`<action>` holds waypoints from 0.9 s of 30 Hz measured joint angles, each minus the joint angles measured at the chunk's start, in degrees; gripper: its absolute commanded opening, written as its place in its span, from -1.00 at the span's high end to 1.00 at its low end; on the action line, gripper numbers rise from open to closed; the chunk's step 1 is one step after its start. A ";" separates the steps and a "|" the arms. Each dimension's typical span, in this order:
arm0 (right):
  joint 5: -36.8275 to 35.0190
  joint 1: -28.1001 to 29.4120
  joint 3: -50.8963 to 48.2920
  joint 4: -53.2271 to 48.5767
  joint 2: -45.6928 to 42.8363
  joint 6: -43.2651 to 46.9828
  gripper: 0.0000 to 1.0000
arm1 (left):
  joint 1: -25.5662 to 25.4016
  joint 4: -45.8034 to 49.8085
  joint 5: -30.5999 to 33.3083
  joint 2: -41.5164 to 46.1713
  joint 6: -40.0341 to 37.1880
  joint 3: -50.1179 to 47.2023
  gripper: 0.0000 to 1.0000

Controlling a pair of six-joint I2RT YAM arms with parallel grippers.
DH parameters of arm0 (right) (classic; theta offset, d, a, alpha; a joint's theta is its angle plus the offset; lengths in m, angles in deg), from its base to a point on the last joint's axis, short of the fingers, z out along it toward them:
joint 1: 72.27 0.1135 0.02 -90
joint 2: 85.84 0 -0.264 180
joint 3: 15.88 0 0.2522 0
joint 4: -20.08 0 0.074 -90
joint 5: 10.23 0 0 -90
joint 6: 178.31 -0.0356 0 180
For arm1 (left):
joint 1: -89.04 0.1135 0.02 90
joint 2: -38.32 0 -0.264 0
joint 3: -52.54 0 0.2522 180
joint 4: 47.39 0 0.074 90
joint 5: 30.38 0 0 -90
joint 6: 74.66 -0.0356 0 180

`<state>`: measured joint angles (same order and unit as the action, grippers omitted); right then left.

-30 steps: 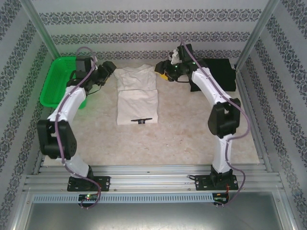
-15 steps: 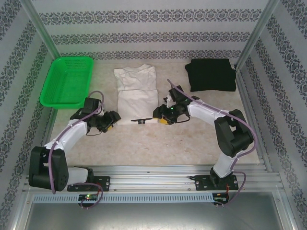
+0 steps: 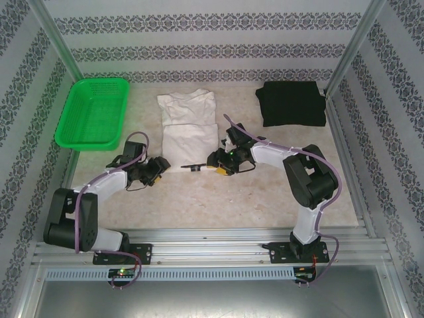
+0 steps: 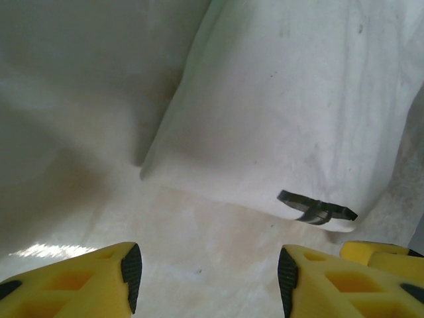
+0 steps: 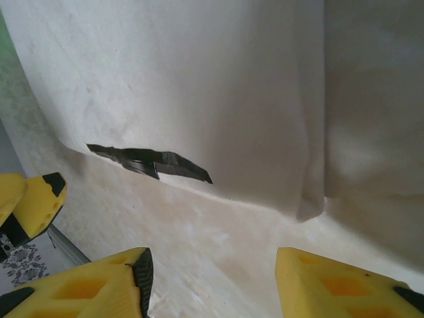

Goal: Fold and stack the t-shirts

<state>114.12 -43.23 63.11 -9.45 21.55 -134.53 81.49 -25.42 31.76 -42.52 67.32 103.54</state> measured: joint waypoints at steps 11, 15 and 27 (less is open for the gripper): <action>-0.96 0.00 0.07 -0.33 2.51 -0.11 -0.20 | -0.39 -4.92 1.84 -4.74 1.49 0.00 -0.06; -1.09 0.00 0.61 -0.72 3.06 -0.11 -0.20 | -0.68 -5.70 2.64 -6.10 1.73 0.02 -0.01; -0.33 -0.44 5.99 -6.97 6.51 -0.15 -0.11 | -0.76 -5.66 3.10 -8.22 2.60 1.70 0.03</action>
<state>113.79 -43.67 69.10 -16.43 28.07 -134.68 80.72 -31.08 34.87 -50.74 69.92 105.24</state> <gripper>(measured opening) 0.569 0.489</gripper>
